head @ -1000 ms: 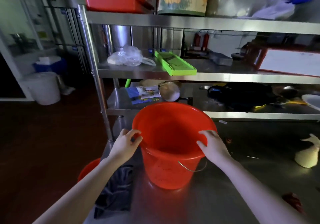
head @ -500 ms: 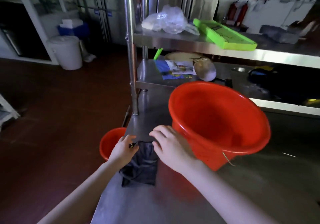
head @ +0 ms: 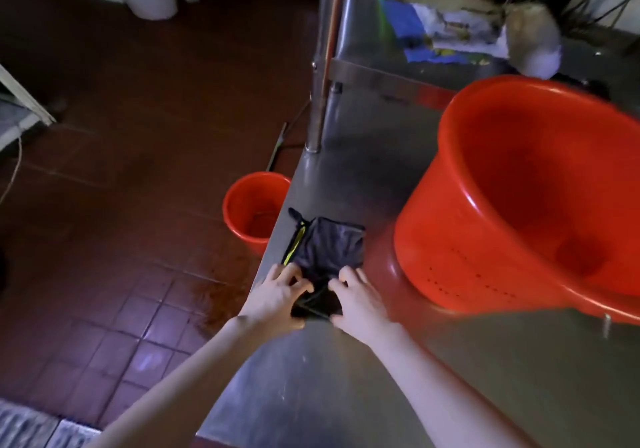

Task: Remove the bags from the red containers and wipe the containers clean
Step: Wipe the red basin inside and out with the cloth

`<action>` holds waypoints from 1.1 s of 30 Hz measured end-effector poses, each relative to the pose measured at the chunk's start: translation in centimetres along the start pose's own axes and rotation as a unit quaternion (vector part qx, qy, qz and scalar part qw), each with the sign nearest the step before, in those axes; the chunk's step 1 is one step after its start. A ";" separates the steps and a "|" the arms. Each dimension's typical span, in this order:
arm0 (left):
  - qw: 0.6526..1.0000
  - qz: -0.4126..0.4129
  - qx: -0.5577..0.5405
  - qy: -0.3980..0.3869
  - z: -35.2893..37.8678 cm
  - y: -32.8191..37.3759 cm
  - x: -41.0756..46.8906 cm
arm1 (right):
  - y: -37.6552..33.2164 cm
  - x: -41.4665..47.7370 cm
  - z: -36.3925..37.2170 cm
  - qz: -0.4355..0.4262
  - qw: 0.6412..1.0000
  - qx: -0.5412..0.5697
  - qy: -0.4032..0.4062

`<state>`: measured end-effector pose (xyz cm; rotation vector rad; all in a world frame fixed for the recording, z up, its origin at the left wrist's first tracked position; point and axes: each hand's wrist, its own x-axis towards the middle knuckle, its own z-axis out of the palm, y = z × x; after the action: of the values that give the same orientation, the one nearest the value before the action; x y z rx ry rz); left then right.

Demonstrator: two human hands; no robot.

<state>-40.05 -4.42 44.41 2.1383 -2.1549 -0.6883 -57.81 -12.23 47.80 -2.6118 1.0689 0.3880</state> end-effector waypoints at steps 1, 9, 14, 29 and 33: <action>1.000 0.001 0.018 0.000 0.2 0.1 0.0 | -0.1 -0.1 0.3 0.003 1.000 -0.007 0.010; 0.997 0.022 0.038 0.061 -0.1 1.1 -0.5 | -2.0 -1.5 1.3 0.021 0.993 -0.061 0.101; 0.981 0.029 -0.067 0.182 -2.4 2.0 -1.9 | -1.1 -2.1 -0.7 0.034 0.990 0.051 0.127; 0.917 0.177 -0.121 0.335 -19.2 16.6 -9.8 | 0.1 -17.0 -13.6 -0.090 0.883 0.373 0.269; 0.903 0.218 -0.124 0.350 -22.3 20.8 -10.4 | 3.1 -21.5 -17.8 -0.123 0.867 0.319 0.363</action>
<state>-51.91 -1.73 74.30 1.3861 -1.8873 -0.1067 -72.37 -7.19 71.23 -2.2173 0.8134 -0.9259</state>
